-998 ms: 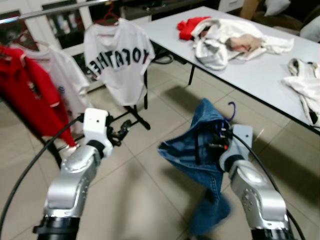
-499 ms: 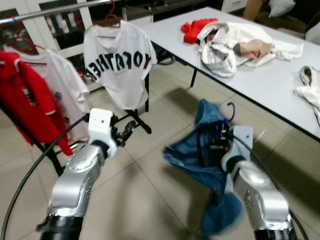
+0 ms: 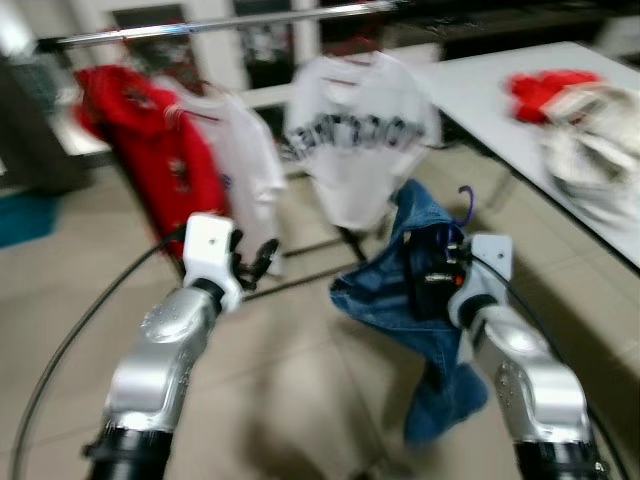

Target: Hang hanger

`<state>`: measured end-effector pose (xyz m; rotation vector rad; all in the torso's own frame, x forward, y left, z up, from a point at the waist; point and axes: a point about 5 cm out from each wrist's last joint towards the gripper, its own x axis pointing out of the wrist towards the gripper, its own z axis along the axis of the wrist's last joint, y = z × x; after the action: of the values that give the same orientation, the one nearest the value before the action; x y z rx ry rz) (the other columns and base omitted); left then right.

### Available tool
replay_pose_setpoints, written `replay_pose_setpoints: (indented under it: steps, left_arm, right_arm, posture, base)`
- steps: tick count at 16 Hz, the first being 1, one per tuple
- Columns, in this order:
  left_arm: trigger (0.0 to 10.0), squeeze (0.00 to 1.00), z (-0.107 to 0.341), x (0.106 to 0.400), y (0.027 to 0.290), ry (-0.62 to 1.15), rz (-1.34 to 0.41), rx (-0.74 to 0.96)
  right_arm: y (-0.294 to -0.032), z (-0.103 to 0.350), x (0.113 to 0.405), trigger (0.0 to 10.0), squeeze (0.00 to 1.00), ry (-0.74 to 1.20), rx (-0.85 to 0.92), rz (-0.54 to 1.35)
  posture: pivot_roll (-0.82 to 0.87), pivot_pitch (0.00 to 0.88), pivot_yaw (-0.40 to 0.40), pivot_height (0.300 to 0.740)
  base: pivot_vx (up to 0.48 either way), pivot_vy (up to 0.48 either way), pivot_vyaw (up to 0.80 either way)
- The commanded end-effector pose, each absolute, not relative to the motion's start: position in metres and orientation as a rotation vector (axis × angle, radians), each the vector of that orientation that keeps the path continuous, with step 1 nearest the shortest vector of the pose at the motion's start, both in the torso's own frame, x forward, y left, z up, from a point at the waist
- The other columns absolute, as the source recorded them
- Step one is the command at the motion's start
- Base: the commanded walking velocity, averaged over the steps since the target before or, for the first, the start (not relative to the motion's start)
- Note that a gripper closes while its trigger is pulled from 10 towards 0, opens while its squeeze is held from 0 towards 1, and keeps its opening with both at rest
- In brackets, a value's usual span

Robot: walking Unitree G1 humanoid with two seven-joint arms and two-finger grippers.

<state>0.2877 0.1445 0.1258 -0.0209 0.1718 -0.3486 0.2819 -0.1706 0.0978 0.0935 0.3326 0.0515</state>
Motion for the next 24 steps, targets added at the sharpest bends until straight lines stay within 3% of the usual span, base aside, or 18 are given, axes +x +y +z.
replay_pose_setpoints:
  steps: [1, 8, 16, 18, 24]
  left_arm:
    - [10.0, 0.00, 0.130, 0.290, 0.152, 0.157, -0.322, 0.006]
    - [10.0, 0.00, 0.134, 0.289, 0.152, 0.123, -0.315, 0.011]
    - [10.0, 0.00, 0.132, 0.289, 0.151, 0.123, -0.309, 0.015]
    - [10.0, 0.00, 0.131, 0.288, 0.150, 0.127, -0.310, 0.020]
    - [10.0, 0.00, 0.128, 0.285, 0.147, 0.138, -0.356, 0.047]
  right_arm:
    - [-0.166, 0.109, 0.288, 10.0, 0.00, 0.278, 0.108, 0.080]
    - [-0.168, 0.112, 0.293, 10.0, 0.00, 0.262, 0.140, 0.095]
    - [-0.166, 0.113, 0.298, 10.0, 0.00, 0.257, 0.133, 0.113]
    - [-0.166, 0.113, 0.298, 10.0, 0.00, 0.256, 0.152, 0.104]
    - [-0.170, 0.115, 0.296, 10.0, 0.00, 0.236, 0.159, 0.064]
  posture:
    - [-0.07, 0.035, 0.005, 0.740]
    - [-0.07, 0.028, -0.006, 0.740]
    - [-0.07, 0.024, -0.015, 0.740]
    - [-0.07, 0.026, -0.019, 0.740]
    - [-0.07, 0.024, -0.014, 0.740]
  base:
    - [0.371, 0.000, 0.80]
    - [0.148, 0.000, 0.23]
    - [0.000, -0.452, 0.70]
    - [0.000, -0.480, 0.00]
    - [0.000, 0.000, 0.00]
